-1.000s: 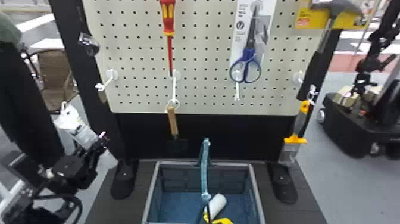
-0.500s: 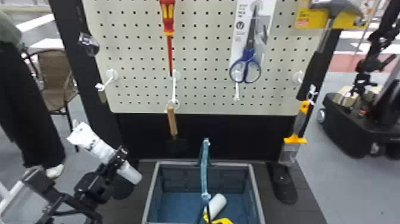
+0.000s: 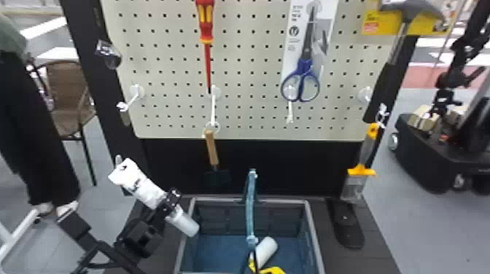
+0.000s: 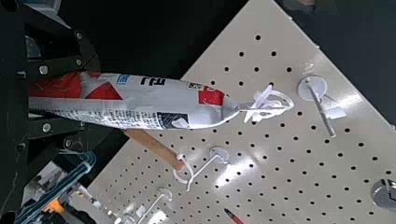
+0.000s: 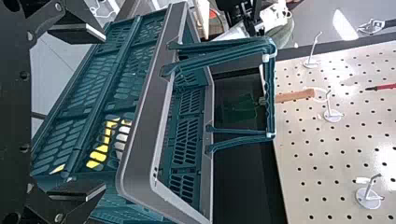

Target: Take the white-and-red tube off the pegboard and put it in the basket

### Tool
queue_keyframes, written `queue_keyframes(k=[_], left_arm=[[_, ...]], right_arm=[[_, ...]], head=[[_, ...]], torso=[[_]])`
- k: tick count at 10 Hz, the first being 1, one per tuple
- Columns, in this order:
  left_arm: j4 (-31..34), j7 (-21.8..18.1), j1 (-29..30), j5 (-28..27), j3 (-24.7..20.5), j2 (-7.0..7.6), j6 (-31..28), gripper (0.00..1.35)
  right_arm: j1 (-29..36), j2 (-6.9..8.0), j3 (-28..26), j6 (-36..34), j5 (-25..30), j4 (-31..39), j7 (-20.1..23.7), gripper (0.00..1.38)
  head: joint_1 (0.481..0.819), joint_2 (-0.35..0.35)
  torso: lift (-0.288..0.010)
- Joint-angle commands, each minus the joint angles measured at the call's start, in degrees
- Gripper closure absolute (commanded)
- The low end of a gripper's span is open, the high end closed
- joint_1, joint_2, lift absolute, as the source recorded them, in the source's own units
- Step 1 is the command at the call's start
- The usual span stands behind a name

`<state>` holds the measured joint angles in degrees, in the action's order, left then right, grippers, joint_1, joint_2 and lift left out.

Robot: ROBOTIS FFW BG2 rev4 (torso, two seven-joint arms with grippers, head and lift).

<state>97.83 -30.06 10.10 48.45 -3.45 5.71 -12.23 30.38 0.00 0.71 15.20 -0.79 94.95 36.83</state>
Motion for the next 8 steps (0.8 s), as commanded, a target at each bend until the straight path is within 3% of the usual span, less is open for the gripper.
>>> queue_keyframes(k=[1, 8], left_arm=[[0.0, 0.0, -0.3, 0.8, 0.8, 0.00, -1.0, 1.20], [-1.0, -0.1, -2.6, 0.7, 5.1, 0.62, -3.1, 1.20]], right_arm=[[-0.1, 0.05, 0.0, -0.1, 0.0, -0.1, 0.0, 0.18], [-0.3, 0.05, 0.1, -0.2, 0.1, -0.4, 0.0, 0.18]], head=[[0.549, 0.000], [0.549, 0.000]], torso=[[-0.100], [-0.100]])
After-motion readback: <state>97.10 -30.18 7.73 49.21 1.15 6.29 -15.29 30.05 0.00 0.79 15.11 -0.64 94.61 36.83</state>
